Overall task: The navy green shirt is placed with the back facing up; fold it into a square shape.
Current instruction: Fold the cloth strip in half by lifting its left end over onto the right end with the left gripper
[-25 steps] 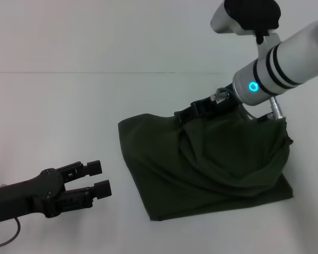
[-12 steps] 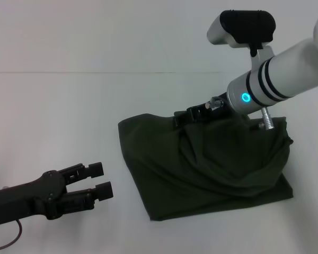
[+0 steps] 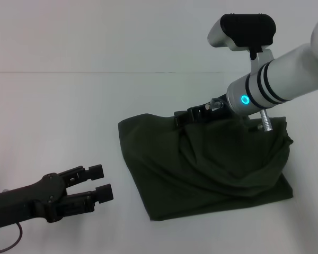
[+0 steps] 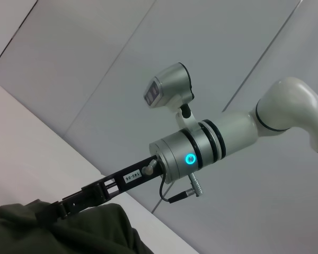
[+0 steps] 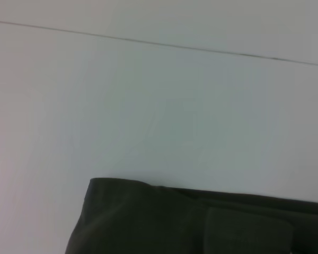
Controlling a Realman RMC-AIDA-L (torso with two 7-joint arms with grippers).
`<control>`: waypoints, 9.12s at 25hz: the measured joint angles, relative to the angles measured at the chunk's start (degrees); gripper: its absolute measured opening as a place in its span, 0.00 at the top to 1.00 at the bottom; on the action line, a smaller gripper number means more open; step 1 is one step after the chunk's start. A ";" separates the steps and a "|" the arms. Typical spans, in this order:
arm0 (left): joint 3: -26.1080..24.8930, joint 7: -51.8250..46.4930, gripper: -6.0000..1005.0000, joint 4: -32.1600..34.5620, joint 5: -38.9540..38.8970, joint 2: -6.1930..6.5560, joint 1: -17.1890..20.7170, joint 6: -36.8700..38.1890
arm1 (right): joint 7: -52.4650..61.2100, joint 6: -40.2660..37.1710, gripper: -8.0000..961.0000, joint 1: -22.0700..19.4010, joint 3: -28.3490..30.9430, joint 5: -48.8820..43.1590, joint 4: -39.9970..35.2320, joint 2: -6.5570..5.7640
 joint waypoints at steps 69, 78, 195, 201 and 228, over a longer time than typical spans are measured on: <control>0.00 0.09 0.10 0.13 0.00 -0.77 -0.53 -0.06 | -9.63 0.42 0.95 -8.32 9.51 15.32 -1.24 -1.01; 0.04 0.09 0.10 0.20 -0.13 -0.74 -0.07 0.63 | -19.65 -0.07 0.95 -13.23 19.76 27.34 2.85 -1.25; -7.29 -0.80 0.10 -0.33 2.79 -1.71 -1.25 0.60 | -44.73 -34.44 0.75 -27.19 34.99 24.52 5.93 -6.23; -7.29 -0.73 0.10 -0.33 2.68 -1.70 -1.34 0.52 | -44.95 -35.82 0.92 -27.67 37.83 24.71 5.94 -6.54; -7.29 -0.62 0.10 -0.33 2.91 -1.80 -2.13 -0.19 | -48.52 -35.67 0.98 -34.65 46.89 24.62 9.57 -7.96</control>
